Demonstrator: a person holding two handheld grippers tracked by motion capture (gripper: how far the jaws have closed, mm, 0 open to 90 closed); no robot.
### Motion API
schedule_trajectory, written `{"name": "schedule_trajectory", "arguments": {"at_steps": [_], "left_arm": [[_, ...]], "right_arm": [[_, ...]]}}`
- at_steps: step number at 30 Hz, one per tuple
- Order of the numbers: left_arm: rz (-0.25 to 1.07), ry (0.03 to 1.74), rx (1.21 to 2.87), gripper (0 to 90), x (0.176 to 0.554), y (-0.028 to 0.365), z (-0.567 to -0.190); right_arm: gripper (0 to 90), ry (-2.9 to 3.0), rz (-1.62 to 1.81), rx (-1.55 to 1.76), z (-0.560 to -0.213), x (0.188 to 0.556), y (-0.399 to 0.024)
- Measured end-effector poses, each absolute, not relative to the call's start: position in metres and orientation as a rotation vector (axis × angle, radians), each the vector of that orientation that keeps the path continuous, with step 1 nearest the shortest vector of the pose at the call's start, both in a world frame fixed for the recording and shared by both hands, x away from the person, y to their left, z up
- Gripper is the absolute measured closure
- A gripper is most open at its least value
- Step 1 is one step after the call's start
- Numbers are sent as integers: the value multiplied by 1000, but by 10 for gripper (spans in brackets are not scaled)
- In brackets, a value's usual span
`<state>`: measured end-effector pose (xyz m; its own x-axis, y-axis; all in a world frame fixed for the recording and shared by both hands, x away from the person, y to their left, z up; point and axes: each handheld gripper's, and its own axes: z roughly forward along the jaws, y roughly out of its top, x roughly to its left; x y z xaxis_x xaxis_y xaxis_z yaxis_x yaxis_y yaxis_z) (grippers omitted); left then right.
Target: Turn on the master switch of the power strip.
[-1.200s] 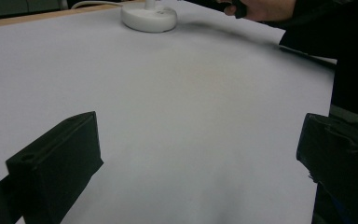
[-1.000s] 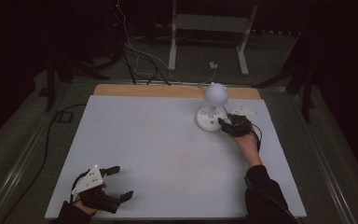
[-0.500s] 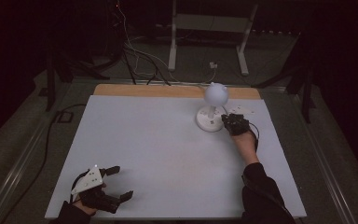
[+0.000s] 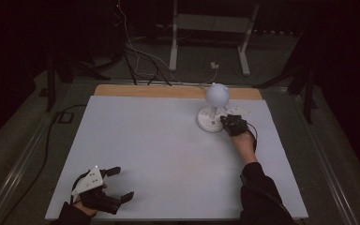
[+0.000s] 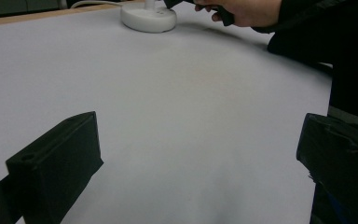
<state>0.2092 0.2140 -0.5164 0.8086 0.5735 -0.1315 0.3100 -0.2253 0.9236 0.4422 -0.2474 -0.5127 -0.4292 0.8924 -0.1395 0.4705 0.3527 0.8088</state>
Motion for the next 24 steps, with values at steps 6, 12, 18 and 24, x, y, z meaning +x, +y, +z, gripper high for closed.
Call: {"name": "schedule_trajectory", "arguments": {"at_steps": [6, 12, 18, 24], "left_arm": [[280, 674, 1831, 3, 209, 214, -516], [280, 672, 1832, 3, 209, 213, -516], [280, 672, 1831, 3, 209, 213, -516], [277, 676, 1829, 3, 209, 213, -516]], "right_arm": [[900, 2028, 952, 1189, -514, 442, -246], [900, 2031, 927, 1159, -515, 440, -244], [900, 2052, 890, 1154, -514, 441, -244], [900, 2071, 861, 1141, -512, 443, -243]]}}
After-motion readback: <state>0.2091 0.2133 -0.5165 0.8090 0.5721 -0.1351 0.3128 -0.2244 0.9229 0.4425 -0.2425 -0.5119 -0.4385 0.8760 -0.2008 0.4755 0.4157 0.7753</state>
